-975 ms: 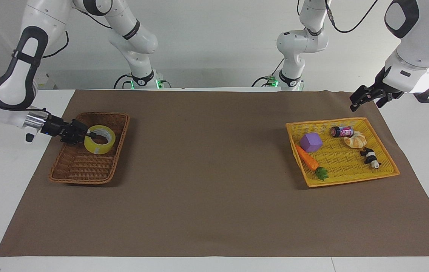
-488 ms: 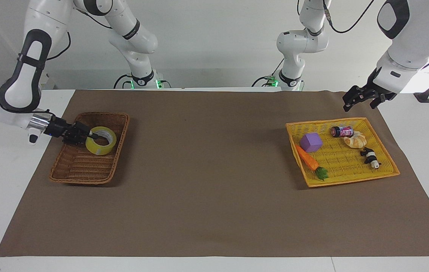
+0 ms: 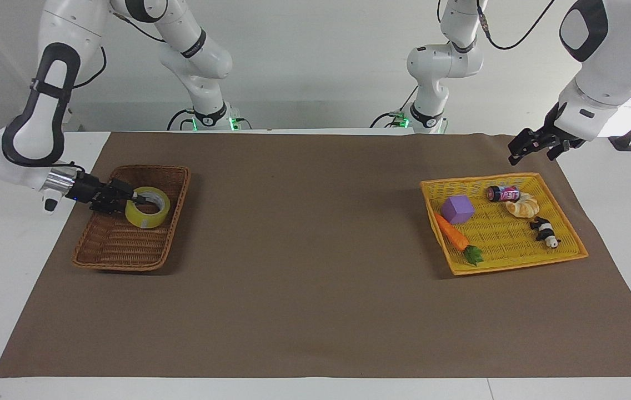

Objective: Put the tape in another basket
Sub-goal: 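Lower the tape into the wicker basket and open the right gripper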

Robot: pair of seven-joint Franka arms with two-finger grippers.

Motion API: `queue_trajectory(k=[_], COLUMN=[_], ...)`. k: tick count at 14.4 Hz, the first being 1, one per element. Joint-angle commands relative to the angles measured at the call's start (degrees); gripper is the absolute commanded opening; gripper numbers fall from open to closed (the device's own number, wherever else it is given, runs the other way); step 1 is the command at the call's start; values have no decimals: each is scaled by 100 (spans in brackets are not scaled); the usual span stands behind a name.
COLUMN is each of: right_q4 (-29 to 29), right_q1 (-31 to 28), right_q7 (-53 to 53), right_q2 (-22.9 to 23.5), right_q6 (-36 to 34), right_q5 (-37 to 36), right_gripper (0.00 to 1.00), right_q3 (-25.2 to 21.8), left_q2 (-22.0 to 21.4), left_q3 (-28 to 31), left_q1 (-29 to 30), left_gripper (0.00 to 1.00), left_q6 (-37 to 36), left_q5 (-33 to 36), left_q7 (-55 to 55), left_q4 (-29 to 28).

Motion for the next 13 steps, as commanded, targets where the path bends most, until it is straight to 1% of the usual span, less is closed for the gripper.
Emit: queue_trajectory(k=[1,6,7,10,11,13], right_q4=[-37,359,385,403,438,718], right_q1=[-30,-4,118,487,645,761], right_q7=[-183,-174,-148,27,367,1359], right_q2=[-120,-181,-294,-804,-971,-1138], right_q6=[95,253,392,893,982,878], right_q5=[-149,-720,-860,-1992,-2195,-2320], right_gripper=[100,100,100,100,100,100], right_q3=[19,63,63,55,55,63], left_q2=[-105,-105,-105,-105,-105,-105], left_q3=[2,2,2,2,2,2], left_q1=[9,9,9,9,9,9], left_gripper=[100,100,100,100,100,100], left_q6=[-36,-27,-36,-36,-36,-36], left_q5=[-4,-4,-4,-4,-4,-4], left_q7=[-17,-17,-16,-25,-25,-25], left_q4=[-107,-107,-107,-107,-107,-107])
